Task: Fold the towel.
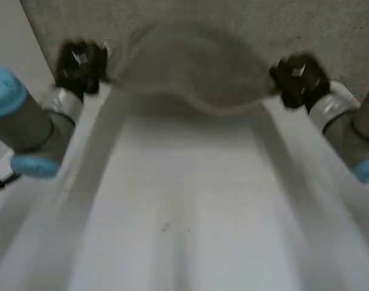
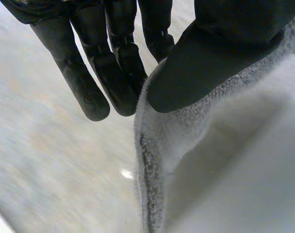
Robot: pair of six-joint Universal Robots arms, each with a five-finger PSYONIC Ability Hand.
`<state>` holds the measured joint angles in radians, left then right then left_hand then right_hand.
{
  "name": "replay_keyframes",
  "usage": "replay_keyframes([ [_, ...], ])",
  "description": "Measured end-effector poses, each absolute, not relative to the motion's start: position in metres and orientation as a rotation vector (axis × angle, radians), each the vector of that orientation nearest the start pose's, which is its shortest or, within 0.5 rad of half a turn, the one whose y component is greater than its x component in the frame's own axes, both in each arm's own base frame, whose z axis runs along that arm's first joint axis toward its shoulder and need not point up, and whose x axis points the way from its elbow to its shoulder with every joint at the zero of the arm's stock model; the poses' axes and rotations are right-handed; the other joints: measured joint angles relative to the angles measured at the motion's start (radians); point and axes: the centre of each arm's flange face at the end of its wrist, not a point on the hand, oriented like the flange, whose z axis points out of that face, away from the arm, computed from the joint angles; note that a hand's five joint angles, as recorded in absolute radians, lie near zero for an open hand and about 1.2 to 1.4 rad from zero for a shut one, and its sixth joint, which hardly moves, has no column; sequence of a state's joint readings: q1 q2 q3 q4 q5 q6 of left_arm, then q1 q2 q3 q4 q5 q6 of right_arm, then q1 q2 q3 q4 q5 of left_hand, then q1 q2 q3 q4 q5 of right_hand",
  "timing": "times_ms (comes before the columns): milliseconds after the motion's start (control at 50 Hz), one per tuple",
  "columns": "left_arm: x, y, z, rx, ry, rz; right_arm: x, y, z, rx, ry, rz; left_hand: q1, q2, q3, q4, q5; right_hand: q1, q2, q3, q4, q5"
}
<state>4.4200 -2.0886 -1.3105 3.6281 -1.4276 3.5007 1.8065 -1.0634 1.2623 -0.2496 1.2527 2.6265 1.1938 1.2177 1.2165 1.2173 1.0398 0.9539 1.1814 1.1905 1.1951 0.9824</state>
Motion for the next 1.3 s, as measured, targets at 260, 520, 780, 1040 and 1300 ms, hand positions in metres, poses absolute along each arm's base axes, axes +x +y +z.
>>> replay_keyframes([
  [260, -0.249, -0.336, 0.126, 1.173, 2.009, -2.042, 0.241, -0.345, 0.137, -1.299, 2.205, -1.866, 0.000, 0.000, 0.000, 0.000, 0.000, 0.000, 0.000, 0.000, 0.000, 0.000],
  [520, -0.203, -0.261, 0.158, 1.387, 2.076, -1.575, 0.204, -0.273, 0.177, -1.413, 2.559, -1.368, 0.000, 0.000, 0.000, 0.000, 0.000, 0.000, 0.000, 0.000, 0.000, 0.000],
  [780, -0.195, -0.208, 0.205, 1.455, 2.132, -1.501, 0.176, -0.227, 0.204, -1.686, 2.543, -1.216, 0.000, 0.000, 0.000, 0.000, 0.000, 0.000, 0.000, 0.000, 0.000, 0.000],
  [1040, -0.251, -0.309, 0.173, 1.382, 1.875, -1.756, 0.201, -0.331, 0.182, -1.259, 2.487, -1.710, 0.006, 0.000, 0.000, 0.000, 0.000, 0.000, 0.000, 0.000, 0.000, 0.002],
  [1300, -0.288, -0.374, 0.140, 1.255, 1.813, -1.866, 0.221, -0.393, 0.152, -1.157, 2.429, -2.017, 0.007, 0.000, 0.000, 0.000, 0.000, 0.000, 0.000, 0.000, 0.000, 0.002],
])
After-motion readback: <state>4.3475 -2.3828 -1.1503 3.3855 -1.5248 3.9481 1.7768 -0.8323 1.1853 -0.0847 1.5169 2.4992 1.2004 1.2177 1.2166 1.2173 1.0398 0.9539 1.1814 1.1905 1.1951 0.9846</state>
